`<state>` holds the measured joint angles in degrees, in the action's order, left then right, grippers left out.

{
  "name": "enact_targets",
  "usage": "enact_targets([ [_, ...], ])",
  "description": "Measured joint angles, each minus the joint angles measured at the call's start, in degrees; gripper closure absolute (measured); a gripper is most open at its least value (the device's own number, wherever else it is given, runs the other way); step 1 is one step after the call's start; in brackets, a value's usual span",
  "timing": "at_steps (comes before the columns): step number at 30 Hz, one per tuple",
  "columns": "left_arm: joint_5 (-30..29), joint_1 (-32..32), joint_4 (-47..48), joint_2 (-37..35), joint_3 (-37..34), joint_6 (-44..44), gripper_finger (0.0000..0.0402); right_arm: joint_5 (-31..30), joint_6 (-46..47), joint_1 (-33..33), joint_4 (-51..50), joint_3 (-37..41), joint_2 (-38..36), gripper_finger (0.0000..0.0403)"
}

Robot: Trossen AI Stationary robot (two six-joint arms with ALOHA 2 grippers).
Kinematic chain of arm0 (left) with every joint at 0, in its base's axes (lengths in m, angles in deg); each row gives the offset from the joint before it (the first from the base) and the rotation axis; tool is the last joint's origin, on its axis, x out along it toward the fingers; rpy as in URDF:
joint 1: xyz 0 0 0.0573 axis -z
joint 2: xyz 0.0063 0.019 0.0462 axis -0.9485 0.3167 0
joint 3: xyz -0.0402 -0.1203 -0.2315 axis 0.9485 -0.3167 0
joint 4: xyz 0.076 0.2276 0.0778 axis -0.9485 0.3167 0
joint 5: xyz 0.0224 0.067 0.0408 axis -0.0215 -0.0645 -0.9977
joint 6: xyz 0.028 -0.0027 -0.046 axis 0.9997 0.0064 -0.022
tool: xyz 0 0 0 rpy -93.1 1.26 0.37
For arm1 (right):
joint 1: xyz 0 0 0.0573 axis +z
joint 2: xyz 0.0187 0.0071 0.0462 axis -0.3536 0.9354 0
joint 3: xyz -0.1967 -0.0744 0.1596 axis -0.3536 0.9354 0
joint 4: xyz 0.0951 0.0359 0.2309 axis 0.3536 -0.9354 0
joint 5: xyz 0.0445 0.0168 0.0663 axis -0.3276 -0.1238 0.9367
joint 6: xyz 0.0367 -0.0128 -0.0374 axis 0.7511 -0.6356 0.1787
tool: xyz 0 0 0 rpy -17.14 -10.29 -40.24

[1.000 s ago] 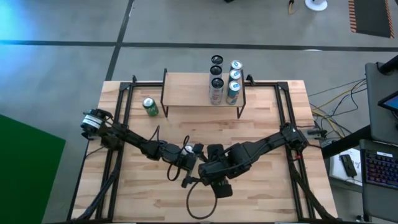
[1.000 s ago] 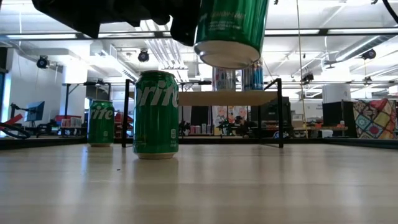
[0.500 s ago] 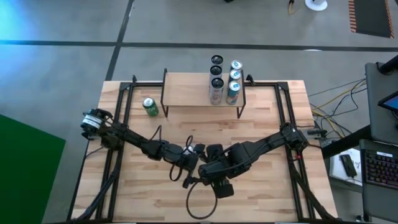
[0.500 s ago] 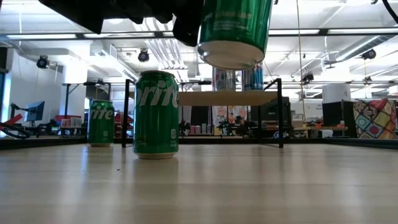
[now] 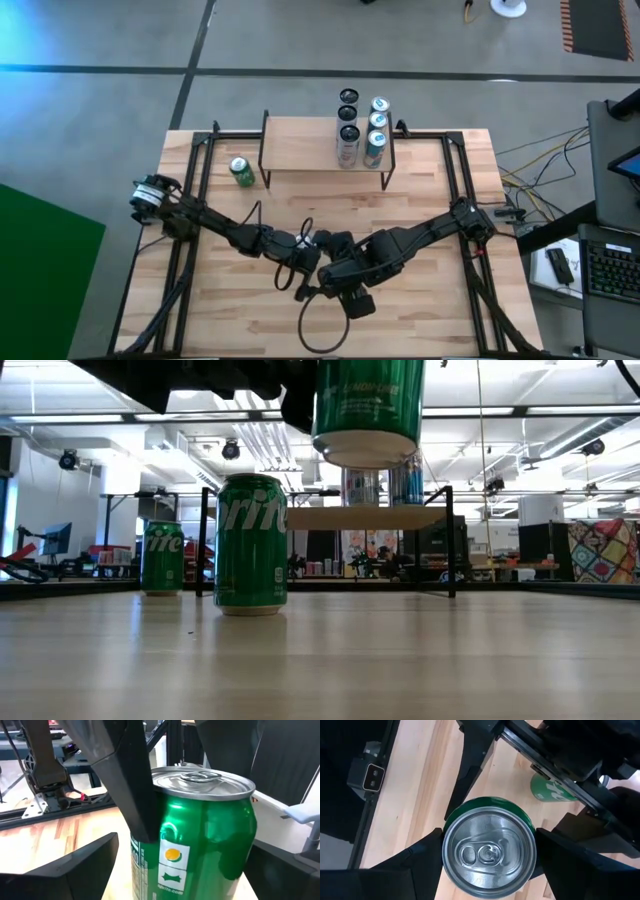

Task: Sort soda cans
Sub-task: Put the bottom green soda can on the shelf

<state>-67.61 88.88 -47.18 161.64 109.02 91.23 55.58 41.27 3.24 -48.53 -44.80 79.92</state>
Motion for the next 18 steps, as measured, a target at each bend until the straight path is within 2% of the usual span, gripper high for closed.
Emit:
enact_targets([
  [13, 0.5, -0.4, -1.0, 0.0, 0.0, 0.9, 0.0088, -0.5, -2.6, -0.1, 0.3, 0.0, -0.1, 0.0129],
  [18, -0.4, -0.5, -1.4, 0.0, 0.0, 1.1, 0.0101, -0.7, -1.9, 0.0, -0.2, 0.0, -0.2, 0.0127],
])
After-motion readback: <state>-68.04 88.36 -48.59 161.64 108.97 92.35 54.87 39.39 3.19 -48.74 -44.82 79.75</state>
